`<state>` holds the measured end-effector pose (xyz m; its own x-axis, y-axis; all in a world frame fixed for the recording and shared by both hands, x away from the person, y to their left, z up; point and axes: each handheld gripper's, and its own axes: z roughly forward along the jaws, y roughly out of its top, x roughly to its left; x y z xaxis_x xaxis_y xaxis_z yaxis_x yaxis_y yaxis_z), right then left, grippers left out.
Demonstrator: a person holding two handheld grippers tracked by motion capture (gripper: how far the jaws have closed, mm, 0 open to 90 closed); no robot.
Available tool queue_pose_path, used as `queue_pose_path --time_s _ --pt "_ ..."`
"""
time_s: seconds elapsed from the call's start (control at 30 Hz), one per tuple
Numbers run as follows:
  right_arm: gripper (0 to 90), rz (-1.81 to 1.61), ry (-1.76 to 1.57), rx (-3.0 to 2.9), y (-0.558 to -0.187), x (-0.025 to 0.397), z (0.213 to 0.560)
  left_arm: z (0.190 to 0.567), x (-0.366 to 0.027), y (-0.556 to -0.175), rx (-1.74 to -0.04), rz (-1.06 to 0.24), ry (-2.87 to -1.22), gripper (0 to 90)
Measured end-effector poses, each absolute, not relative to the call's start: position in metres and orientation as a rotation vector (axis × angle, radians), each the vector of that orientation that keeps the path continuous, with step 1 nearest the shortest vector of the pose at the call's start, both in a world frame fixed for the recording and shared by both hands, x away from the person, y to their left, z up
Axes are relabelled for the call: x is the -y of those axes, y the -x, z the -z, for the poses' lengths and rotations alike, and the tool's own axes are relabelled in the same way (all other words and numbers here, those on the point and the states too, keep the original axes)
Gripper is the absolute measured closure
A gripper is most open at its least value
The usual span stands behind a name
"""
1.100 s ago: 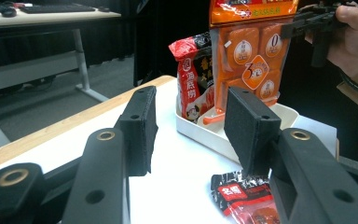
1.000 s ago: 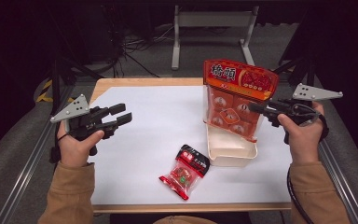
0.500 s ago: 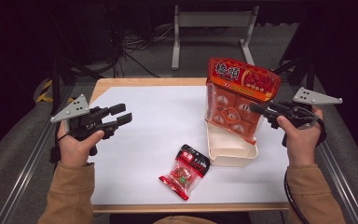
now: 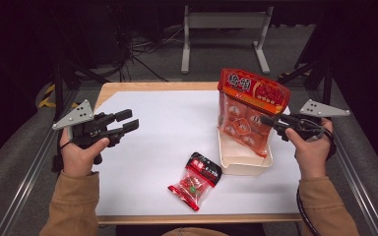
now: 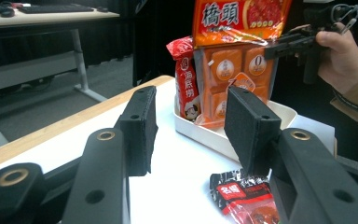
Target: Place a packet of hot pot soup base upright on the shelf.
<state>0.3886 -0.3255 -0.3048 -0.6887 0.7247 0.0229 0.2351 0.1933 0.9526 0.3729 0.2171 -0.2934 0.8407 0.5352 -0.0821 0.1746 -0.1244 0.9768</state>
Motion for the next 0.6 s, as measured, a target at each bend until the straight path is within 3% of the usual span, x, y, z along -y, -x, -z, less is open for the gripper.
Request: queue_pose_path --time_s 0.37,0.6 --pt "70.9 -1.528 -0.890 -2.079 -0.392 0.326 0.315 0.294 -0.216 -0.374 -0.555 -0.334 -1.698 54.6" --pt "70.8 -1.491 -0.901 -2.172 -0.401 0.317 0.341 0.295 -0.217 -0.374 -0.555 -0.333 -1.691 54.6"
